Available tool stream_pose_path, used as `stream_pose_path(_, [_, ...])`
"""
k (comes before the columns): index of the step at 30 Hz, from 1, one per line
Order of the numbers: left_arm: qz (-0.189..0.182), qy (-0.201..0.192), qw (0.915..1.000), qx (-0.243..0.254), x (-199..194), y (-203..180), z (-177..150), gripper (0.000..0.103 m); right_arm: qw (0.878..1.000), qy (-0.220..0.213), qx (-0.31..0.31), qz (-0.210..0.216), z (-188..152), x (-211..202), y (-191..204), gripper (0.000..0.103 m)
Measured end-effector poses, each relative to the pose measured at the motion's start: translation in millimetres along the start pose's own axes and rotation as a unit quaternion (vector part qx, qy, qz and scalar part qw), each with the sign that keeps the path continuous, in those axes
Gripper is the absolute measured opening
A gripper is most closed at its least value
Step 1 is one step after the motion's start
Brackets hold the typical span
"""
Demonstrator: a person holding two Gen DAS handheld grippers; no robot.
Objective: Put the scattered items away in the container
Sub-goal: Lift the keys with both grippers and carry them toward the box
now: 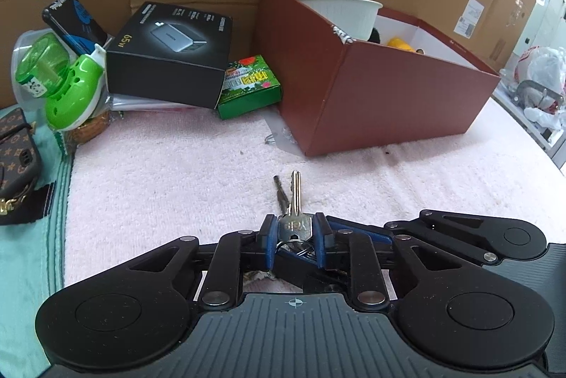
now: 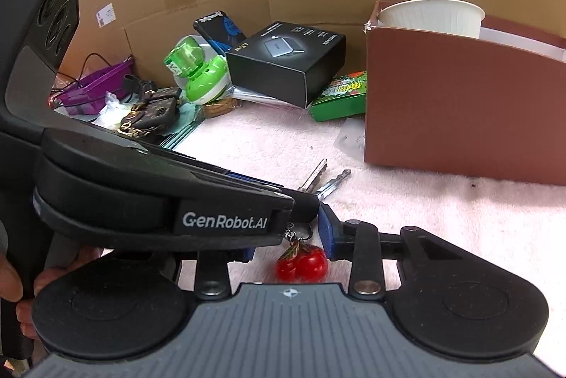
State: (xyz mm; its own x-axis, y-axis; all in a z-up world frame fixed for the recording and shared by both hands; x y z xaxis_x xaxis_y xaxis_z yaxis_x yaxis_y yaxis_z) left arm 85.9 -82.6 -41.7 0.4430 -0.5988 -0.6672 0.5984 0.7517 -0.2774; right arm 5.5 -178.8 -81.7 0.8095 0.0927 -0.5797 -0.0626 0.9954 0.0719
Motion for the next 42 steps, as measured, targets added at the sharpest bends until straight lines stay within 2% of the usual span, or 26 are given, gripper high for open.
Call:
stream_pose_path(5, [-0.007,-0.019,0.9998,-0.002,-13.8,-9.7,1.8,0.024,1.0,-0.01,0.0,0.001,-2.3,-13.4,1.4,0.039])
stream_pose_path(6, [-0.003,-0.027,0.9996,0.003,-18.1,-13.3,4.3,0.015,1.0,-0.015,0.001,0.001,-1.2,-16.7,0.8,0.038])
stream_pose_path(7, [-0.002,-0.032,0.9994,0.008,-21.9,-16.6,7.6,0.012,1.0,-0.018,0.004,0.003,0.3,-20.1,-0.2,0.02])
stream_pose_path(8, [-0.014,-0.031,0.9994,0.006,-24.3,-18.4,10.7,0.013,1.0,-0.018,0.007,0.01,2.0,-23.4,-1.4,0.008])
stream_pose_path(10, [-0.026,-0.029,0.9992,0.006,-26.0,-21.2,14.3,0.015,0.999,-0.02,0.014,0.028,5.6,-28.8,-4.0,0.003])
stream_pose_path(12, [-0.009,-0.025,0.9996,0.01,-23.5,-19.6,13.0,0.021,1.0,-0.02,-0.002,0.019,7.2,-29.3,-2.5,0.003])
stream_pose_path(13, [-0.002,-0.018,0.9998,0.003,-21.5,-15.1,10.6,0.028,1.0,-0.017,-0.004,0.013,6.4,-28.2,-2.7,0.003])
stream_pose_path(15, [0.004,-0.008,0.9998,-0.017,-18.2,-2.5,4.3,0.049,1.0,-0.009,0.006,0.013,3.7,-25.9,-7.2,0.006])
stream_pose_path(17, [-0.006,-0.005,0.9992,-0.04,-15.6,9.0,0.9,0.072,1.0,0.004,0.007,0.014,0.1,-22.6,-10.5,0.012])
stream_pose_path(18, [-0.013,0.0,0.9987,-0.05,-12.9,13.0,1.4,0.072,1.0,0.004,0.005,0.014,-1.6,-21.2,-10.8,0.018])
stream_pose_path(19, [-0.018,0.006,0.9983,-0.054,-8.7,15.4,2.3,0.072,1.0,0.001,0.001,0.01,-2.2,-19.9,-9.9,0.027])
stream_pose_path(22, [-0.019,0.018,0.9988,-0.041,5.2,15.1,5.9,0.071,1.0,0.013,-0.011,0.015,-2.4,-9.4,-4.9,0.039])
stream_pose_path(24, [-0.016,0.018,0.9993,-0.028,8.8,13.8,11.5,0.063,1.0,0.019,-0.017,0.016,-4.1,0.4,-2.9,0.044])
stream_pose_path(26, [-0.029,0.02,0.9987,-0.036,12.4,18.2,17.9,0.046,1.0,0.009,-0.019,0.011,-2.8,6.9,-1.9,0.044])
stream_pose_path(29, [-0.025,0.024,0.9986,-0.04,19.3,23.8,23.2,0.032,1.0,0.007,-0.021,0.004,2.7,17.9,-0.3,0.043])
stream_pose_path(30, [-0.025,0.023,0.9986,-0.04,20.6,25.0,23.1,0.032,1.0,0.006,-0.026,0.0,4.3,19.9,0.3,0.037])
stream_pose_path(32, [-0.028,0.024,0.9986,-0.038,19.0,25.6,22.1,0.032,1.0,0.005,-0.02,0.0,5.9,22.5,-1.6,0.035])
stream_pose_path(37, [-0.027,0.02,0.999,-0.03,13.7,21.2,19.2,0.033,0.999,0.01,0.034,0.03,3.4,16.8,-16.7,0.024])
stream_pose_path(42, [-0.013,0.003,0.9998,-0.015,1.7,7.3,23.1,0.032,0.999,0.001,0.032,0.026,5.2,6.9,-15.4,0.02])
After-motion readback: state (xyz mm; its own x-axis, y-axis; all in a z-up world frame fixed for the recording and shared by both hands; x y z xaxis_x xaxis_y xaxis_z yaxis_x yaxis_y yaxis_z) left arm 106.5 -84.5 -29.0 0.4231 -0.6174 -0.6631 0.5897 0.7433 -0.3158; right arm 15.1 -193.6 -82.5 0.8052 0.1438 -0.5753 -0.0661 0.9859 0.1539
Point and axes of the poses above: each gripper's, at about its wrist camera, not at the fingertips, and x roughly the way its jaws point, y to its left, z to its top, the point moved 1 cm from there along x, roughly the way its jaws point, and after that the axes turned 7 degrees about -z, right-handed, at the moved point
